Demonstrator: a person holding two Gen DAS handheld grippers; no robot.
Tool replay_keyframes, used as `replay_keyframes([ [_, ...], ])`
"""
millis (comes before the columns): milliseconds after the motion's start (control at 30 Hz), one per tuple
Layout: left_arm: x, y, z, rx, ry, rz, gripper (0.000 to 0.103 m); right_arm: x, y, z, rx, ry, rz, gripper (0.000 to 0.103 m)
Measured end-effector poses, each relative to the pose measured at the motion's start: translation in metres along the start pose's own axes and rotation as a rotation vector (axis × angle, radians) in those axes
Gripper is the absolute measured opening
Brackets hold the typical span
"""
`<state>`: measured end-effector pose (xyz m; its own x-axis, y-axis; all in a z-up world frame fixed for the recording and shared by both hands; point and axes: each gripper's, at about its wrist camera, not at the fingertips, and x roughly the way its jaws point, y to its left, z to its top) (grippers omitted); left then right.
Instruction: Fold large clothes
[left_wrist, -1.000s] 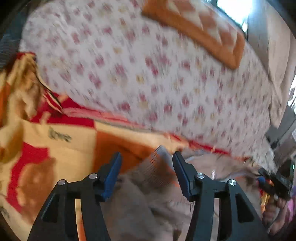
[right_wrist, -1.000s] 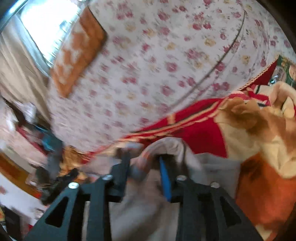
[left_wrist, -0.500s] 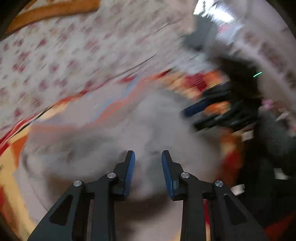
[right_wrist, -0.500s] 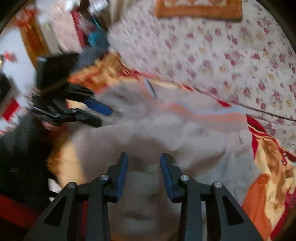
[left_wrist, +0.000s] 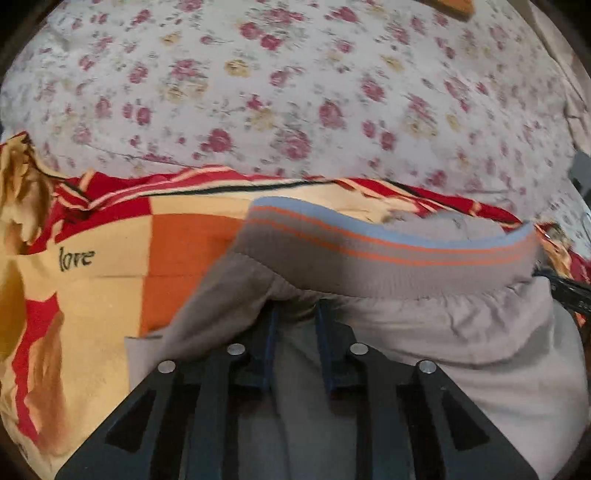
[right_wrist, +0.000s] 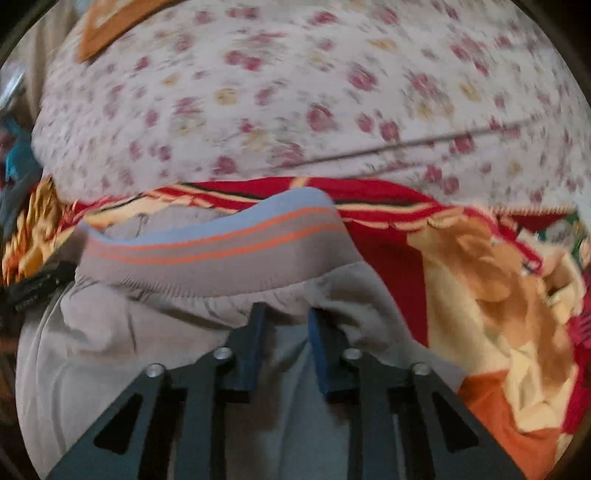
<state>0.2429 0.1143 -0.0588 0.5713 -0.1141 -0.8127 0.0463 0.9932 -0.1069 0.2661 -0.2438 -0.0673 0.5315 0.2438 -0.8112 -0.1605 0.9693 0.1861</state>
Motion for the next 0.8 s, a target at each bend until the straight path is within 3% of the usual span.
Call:
replay_keyframes([
  [67, -0.005, 0.004, -0.002, -0.024, -0.024, 0.04, 0.012, 0.001, -0.001, 0.002, 0.006, -0.01, 0.003, 0.019],
  [233, -0.046, 0.017, -0.006, -0.152, -0.075, 0.028, 0.013, -0.044, 0.012, 0.003, 0.0, -0.11, -0.036, 0.021],
  [300, -0.07, 0.013, -0.01, -0.204, -0.148, -0.054, 0.019, -0.075, 0.021, 0.002, 0.019, -0.182, -0.008, 0.032],
  [333, -0.079, 0.009, -0.015, -0.208, -0.179, -0.088, 0.03, -0.085, 0.028, 0.0, 0.023, -0.208, 0.015, 0.037],
  [367, -0.08, 0.003, -0.016, -0.192, -0.191, -0.099, 0.033, -0.087, 0.034, -0.001, 0.016, -0.218, 0.03, 0.047],
  [433, -0.066, -0.005, -0.017, -0.147, -0.184, -0.02, 0.033, -0.073, 0.05, -0.001, -0.036, -0.202, -0.005, 0.047],
  [533, -0.038, 0.0, -0.019, -0.116, -0.148, 0.105, 0.033, -0.024, 0.045, -0.003, -0.067, -0.088, -0.093, 0.047],
  [600, -0.022, 0.016, -0.019, -0.158, -0.098, 0.077, 0.031, -0.002, 0.022, -0.007, -0.022, -0.02, -0.132, 0.027],
  [633, -0.018, 0.024, -0.017, -0.181, -0.096, 0.063, 0.026, 0.002, 0.01, -0.007, 0.021, -0.014, -0.099, 0.025],
  [700, -0.019, 0.03, -0.014, -0.186, -0.105, 0.069, 0.019, 0.0, -0.006, -0.004, 0.072, -0.031, -0.087, 0.008],
  [800, -0.019, 0.036, -0.013, -0.2, -0.093, 0.038, 0.019, 0.001, -0.009, -0.005, 0.072, -0.029, -0.072, 0.008],
])
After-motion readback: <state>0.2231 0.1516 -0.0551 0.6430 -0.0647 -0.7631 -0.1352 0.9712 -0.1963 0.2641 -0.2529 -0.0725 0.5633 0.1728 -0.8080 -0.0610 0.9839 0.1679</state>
